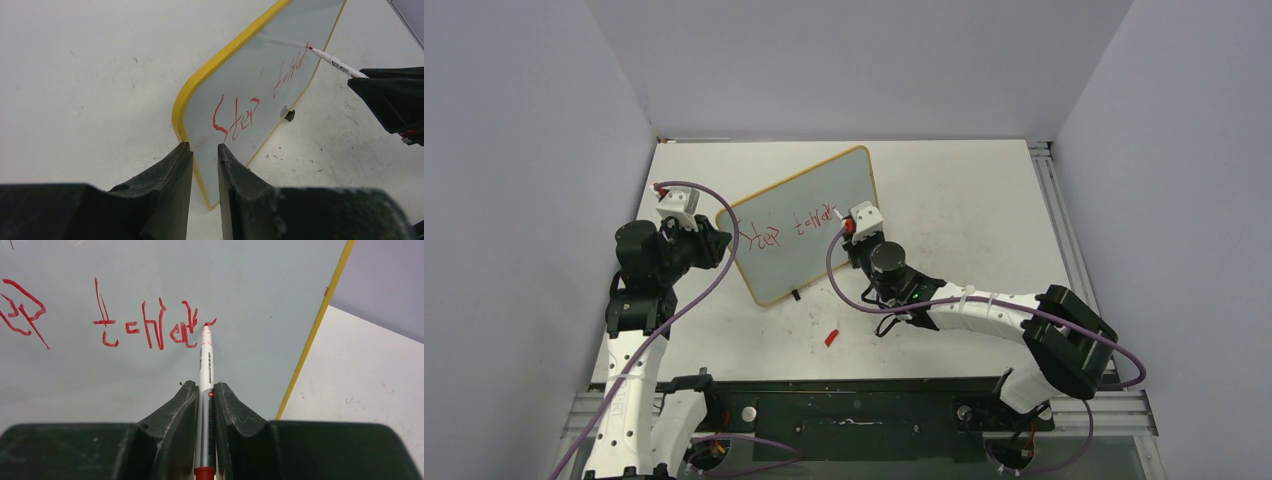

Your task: Write a sentence on the whiteboard

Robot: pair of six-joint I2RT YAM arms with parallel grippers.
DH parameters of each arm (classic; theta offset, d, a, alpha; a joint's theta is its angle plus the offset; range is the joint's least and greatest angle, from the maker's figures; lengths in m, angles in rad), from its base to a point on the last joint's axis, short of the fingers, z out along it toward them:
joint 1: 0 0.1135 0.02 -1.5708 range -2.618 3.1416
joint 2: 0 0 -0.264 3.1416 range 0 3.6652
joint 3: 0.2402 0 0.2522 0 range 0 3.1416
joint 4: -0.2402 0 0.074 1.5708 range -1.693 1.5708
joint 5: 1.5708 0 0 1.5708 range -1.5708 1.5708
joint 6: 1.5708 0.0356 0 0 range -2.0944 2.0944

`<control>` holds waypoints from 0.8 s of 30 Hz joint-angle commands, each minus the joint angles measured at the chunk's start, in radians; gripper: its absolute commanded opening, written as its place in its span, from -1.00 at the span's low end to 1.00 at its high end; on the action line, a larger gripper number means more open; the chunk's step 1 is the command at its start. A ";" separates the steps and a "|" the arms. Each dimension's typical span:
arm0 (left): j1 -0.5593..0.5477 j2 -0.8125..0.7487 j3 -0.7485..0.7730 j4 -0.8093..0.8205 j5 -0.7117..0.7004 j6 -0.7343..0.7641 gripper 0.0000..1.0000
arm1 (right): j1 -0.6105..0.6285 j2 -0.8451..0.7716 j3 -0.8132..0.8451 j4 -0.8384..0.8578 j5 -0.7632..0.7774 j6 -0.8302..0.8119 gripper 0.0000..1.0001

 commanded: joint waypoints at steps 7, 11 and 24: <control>0.000 -0.006 0.008 0.023 0.001 -0.001 -0.53 | -0.001 0.005 -0.042 0.016 -0.008 0.015 -0.89; -0.001 -0.006 0.008 0.023 0.001 -0.001 -0.54 | -0.003 0.005 -0.033 0.023 0.011 0.015 -0.89; -0.001 -0.008 0.008 0.021 0.001 -0.001 -0.54 | -0.004 0.001 0.035 0.036 0.037 -0.019 -0.89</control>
